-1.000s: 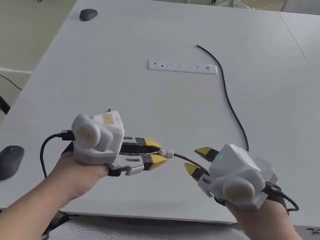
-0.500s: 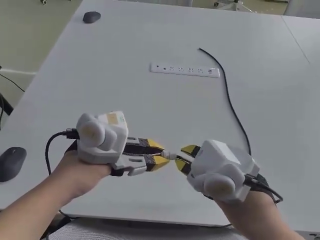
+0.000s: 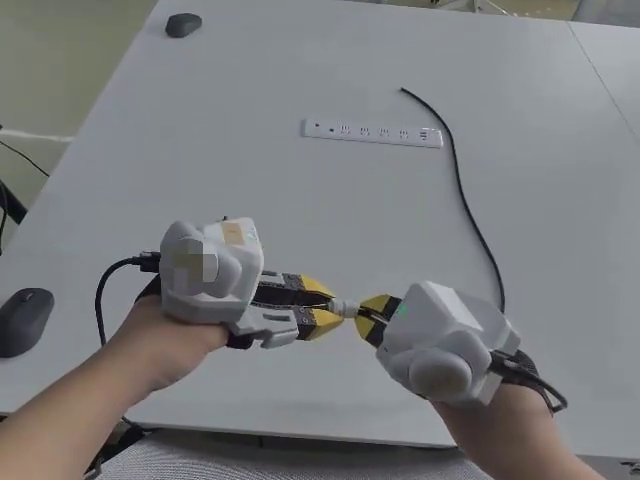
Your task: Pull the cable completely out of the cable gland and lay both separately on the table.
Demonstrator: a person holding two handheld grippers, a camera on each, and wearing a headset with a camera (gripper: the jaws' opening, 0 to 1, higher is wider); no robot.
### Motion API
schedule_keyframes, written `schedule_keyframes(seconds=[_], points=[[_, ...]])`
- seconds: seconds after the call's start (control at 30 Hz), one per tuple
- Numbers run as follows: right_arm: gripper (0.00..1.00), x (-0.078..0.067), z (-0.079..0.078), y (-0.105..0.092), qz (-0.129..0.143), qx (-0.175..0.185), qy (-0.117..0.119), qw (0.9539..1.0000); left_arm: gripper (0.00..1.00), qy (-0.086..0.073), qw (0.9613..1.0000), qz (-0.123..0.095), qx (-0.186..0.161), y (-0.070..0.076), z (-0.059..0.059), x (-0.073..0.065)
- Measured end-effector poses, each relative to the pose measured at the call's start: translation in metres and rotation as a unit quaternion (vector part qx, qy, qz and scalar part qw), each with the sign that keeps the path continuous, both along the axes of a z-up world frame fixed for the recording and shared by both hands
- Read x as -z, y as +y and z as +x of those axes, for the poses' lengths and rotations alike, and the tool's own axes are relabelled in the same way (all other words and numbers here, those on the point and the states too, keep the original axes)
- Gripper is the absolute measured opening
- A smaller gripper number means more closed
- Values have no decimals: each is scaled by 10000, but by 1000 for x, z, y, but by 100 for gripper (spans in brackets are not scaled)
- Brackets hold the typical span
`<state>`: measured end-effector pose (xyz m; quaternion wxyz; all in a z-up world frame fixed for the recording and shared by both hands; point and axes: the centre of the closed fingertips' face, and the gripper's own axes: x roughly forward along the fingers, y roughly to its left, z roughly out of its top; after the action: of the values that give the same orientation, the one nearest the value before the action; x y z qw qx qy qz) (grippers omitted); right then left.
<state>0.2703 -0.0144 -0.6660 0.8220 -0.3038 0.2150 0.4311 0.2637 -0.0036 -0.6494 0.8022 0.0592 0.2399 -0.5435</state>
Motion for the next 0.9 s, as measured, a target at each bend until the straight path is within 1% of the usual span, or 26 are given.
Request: schedule_keyframes(seconds=[0.07, 0.23, 0.43, 0.5, 0.6, 0.67, 0.7, 0.73, 0.77, 0.83, 0.9], points=[[0, 0, 0, 0, 14, -6, -12, 10000, 15, -9, 10000, -6, -3, 0, 0, 0], [0, 1, 2, -2, 55, 67, 43, 10000, 15, -34, 10000, -2, 0, 0, 2, -1], [0, 7, 8, -16, 191, 384, 244, 9988, 15, -51, 10000, -54, -31, 3, 3, -3], [0, 11, 9, -21, 255, 511, 362, 9977, 15, -41, 10000, -69, -37, 3, 3, -3], [0, 17, 12, -29, 329, 696, 454, 9960, 15, -53, 9999, -93, -39, 2, 2, -5], [0, 22, 13, -35, 421, 877, 607, 9934, 15, -59, 9999, -95, -35, 2, 2, -5], [0, 26, 13, -38, 538, 1023, 739, 9905, 15, -56, 9999, -95, -37, 2, 2, -5], [0, 28, 13, -40, 555, 1095, 805, 9892, 15, -56, 9999, -94, -38, 3, 1, -5], [0, 32, 14, -43, 631, 1184, 877, 9871, 15, -65, 9999, -91, -37, 3, 1, -5], [0, 39, 14, -49, 771, 1427, 1082, 9808, 15, -71, 9999, -103, -45, 4, 1, -6], [0, 44, 14, -54, 906, 1643, 1240, 9744, 15, -76, 9999, -131, -64, 4, 1, -7]])
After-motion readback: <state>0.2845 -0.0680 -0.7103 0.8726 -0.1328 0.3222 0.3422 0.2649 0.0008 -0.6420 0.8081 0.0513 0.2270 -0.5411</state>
